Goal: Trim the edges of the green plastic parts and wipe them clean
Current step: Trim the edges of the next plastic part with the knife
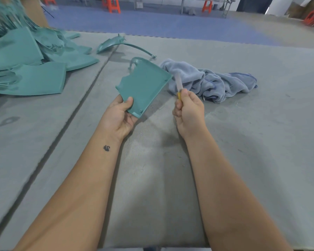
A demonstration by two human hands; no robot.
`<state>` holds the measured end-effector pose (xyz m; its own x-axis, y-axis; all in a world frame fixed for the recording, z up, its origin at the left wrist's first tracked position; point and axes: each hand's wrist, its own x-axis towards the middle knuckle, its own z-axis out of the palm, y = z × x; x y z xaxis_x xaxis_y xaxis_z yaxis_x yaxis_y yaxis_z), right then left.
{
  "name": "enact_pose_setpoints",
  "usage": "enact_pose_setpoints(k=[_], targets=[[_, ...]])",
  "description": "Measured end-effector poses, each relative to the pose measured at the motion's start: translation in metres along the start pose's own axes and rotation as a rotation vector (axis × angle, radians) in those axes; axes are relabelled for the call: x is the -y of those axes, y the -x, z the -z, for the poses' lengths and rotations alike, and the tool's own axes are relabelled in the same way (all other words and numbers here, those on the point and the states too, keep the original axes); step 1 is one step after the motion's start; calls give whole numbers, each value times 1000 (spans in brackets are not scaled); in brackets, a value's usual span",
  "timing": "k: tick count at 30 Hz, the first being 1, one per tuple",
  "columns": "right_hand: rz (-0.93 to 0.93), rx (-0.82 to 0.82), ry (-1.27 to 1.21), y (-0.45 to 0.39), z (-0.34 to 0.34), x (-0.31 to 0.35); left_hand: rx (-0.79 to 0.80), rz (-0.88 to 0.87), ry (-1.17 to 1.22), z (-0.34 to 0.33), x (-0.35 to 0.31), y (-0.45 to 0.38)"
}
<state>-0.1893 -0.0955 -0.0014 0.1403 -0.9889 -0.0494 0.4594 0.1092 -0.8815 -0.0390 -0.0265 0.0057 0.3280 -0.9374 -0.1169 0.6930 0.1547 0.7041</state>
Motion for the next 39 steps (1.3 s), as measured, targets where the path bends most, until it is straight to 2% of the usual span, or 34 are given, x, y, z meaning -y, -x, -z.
enact_pose_setpoints(k=[3, 6, 10, 14, 18, 23, 29, 32, 36, 37, 39], targets=[[-63, -27, -251, -1, 4, 7, -4, 2, 32, 1, 0, -1], [-88, -8, -270, 0, 0, 11, -16, -12, 38, 2, 0, -1], [-66, 50, -58, 3, -4, 11, -21, -118, -23, 2, 0, -2], [108, 54, 303, 5, 0, 7, -69, -286, -240, 0, 1, -3], [210, 2, 481, 1, 2, 2, -68, -402, -369, -4, 3, -1], [273, -64, 475, 0, 5, 2, 18, -418, -388, -8, 6, 2], [263, -42, 496, -2, 6, 1, 56, -400, -357, -8, 6, 2], [283, 28, 576, 0, 5, -2, 57, -403, -330, -7, 7, 1], [305, 183, 859, 3, 2, -7, 39, -424, -322, -6, 7, 0], [304, 187, 860, 4, 1, -7, 36, -427, -323, -6, 7, 0], [291, 131, 711, 5, 1, -4, 29, -423, -331, -7, 7, 0]])
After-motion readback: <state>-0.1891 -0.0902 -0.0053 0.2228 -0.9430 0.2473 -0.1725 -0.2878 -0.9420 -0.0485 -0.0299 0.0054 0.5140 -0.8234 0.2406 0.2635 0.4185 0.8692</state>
